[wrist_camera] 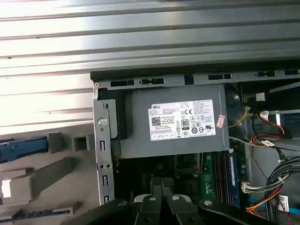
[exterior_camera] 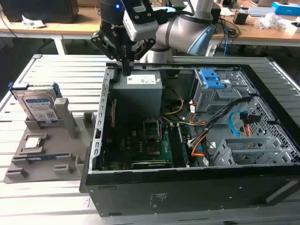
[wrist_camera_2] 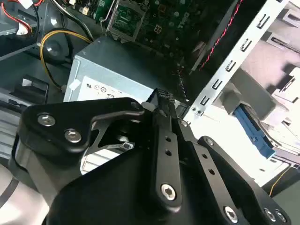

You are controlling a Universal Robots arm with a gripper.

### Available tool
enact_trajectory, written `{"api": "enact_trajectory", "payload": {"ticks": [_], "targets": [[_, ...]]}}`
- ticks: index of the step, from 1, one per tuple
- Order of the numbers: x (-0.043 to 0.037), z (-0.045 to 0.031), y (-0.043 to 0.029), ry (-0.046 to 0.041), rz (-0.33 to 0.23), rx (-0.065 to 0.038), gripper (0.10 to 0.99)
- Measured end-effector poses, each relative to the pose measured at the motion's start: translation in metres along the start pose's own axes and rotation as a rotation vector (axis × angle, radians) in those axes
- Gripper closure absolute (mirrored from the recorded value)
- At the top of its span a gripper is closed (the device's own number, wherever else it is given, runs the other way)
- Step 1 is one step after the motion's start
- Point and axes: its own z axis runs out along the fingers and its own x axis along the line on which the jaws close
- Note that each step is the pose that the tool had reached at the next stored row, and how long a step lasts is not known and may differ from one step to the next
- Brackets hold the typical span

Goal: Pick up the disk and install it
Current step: 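Reach for the disk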

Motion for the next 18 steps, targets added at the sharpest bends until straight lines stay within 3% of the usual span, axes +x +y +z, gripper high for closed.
{"api": "enact_trajectory", "payload": {"ticks": [3, 4, 8, 12, 14, 16, 18], "targets": [[0.0281, -0.0008, -0.0022, 0.0, 0.0, 0.0, 0.98], [0.0319, -0.0009, -0.0025, 0.0001, 0.0, 0.0, 0.98], [0.0601, -0.0016, -0.0045, 0.0, 0.0, 0.0, 0.98], [0.0797, -0.0022, -0.006, 0.0001, 0.0, 0.0, 0.98], [0.0994, -0.0027, -0.0075, 0.0, 0.0, 0.0, 0.98], [0.1117, -0.003, -0.0084, 0.0, 0.0, 0.0, 0.98], [0.1178, -0.0032, -0.0088, 0.0, 0.0, 0.0, 0.98]]}}
